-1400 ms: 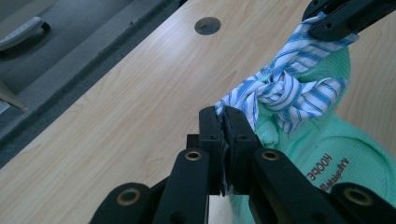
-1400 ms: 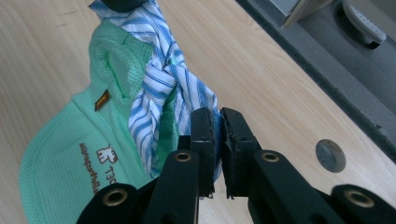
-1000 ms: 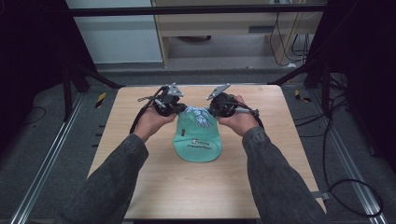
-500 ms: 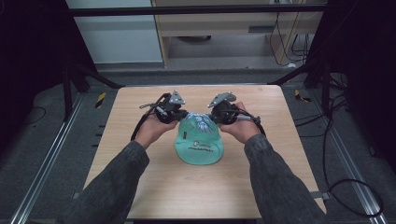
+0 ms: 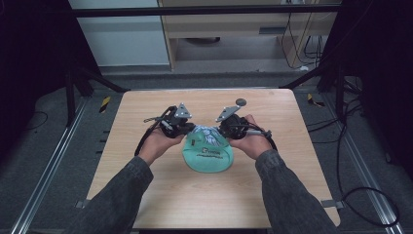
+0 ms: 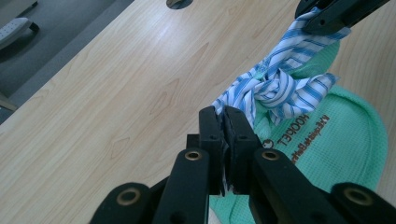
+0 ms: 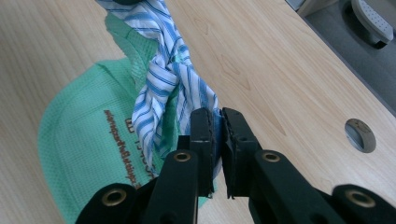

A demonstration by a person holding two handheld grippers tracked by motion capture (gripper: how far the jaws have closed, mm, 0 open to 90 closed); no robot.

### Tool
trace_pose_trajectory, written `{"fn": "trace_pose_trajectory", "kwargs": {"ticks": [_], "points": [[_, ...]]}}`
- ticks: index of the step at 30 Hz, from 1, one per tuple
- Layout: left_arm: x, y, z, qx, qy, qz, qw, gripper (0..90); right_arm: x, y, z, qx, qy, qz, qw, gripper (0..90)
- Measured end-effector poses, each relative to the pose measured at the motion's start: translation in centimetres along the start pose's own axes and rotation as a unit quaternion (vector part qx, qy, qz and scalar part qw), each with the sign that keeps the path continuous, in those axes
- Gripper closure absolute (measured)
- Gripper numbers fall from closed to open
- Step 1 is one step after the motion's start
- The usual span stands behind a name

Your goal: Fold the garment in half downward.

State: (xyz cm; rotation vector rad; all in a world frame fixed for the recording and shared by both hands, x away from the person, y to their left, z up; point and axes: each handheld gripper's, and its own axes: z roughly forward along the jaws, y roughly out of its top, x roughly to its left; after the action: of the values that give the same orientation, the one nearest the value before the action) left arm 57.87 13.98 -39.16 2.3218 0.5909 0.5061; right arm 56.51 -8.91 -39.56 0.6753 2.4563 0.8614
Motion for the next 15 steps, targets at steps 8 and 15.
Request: {"fn": "trace_pose_trajectory", "kwargs": {"ticks": [8, 15], "points": [[-0.7, -1.0, -0.2, 0.001, -0.003, -0.001, 1.0000, 87.0, 1.1, -0.5, 0.0, 0.001, 0.003, -0.003, 1.0000, 83.4], [-1.4, -1.7, -0.4, -0.001, -0.009, -0.001, 1.0000, 87.0, 1.7, -0.9, -0.1, -0.001, 0.010, -0.006, 0.9999, 83.3]]}}
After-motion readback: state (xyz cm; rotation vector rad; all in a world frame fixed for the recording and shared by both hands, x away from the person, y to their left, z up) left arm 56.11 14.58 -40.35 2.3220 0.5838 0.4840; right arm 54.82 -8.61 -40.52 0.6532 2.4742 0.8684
